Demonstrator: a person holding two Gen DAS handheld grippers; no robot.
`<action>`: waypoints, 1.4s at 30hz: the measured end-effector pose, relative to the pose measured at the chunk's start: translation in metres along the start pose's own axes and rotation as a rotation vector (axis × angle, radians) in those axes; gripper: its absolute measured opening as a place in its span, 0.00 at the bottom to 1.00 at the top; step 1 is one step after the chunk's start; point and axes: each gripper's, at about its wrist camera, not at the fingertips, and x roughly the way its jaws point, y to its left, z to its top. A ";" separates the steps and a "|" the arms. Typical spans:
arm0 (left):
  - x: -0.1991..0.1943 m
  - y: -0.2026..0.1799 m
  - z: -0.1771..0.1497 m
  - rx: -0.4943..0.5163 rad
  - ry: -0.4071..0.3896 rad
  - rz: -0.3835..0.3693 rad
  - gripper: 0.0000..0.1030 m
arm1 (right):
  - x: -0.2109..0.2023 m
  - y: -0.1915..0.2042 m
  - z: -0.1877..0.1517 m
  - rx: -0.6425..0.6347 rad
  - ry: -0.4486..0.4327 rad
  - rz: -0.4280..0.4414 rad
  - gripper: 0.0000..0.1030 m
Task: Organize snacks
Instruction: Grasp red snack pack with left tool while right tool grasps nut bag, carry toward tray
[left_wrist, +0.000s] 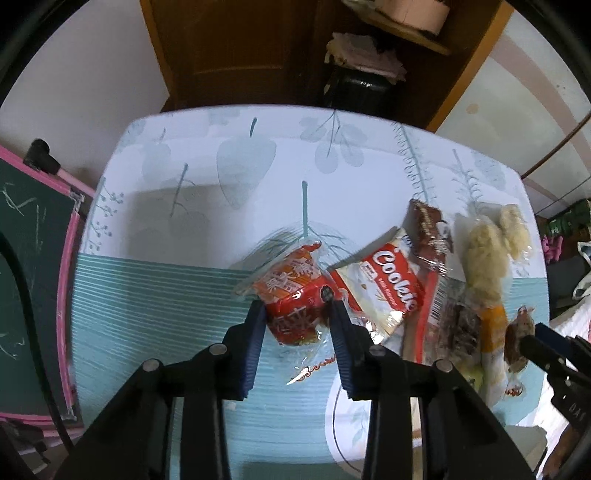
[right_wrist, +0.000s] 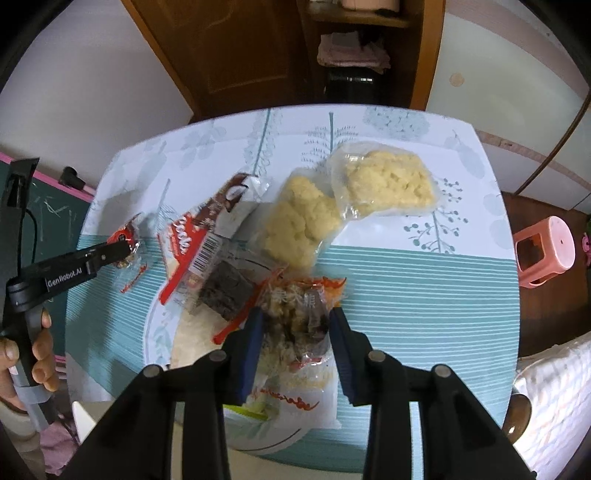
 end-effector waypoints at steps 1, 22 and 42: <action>-0.010 0.000 -0.002 0.004 -0.015 -0.008 0.33 | -0.006 0.000 -0.001 0.003 -0.012 0.006 0.35; -0.284 -0.045 -0.151 0.289 -0.348 -0.170 0.33 | -0.240 0.047 -0.121 -0.093 -0.412 0.124 0.35; -0.290 -0.066 -0.282 0.351 -0.394 -0.146 0.33 | -0.282 0.056 -0.245 -0.033 -0.576 0.158 0.36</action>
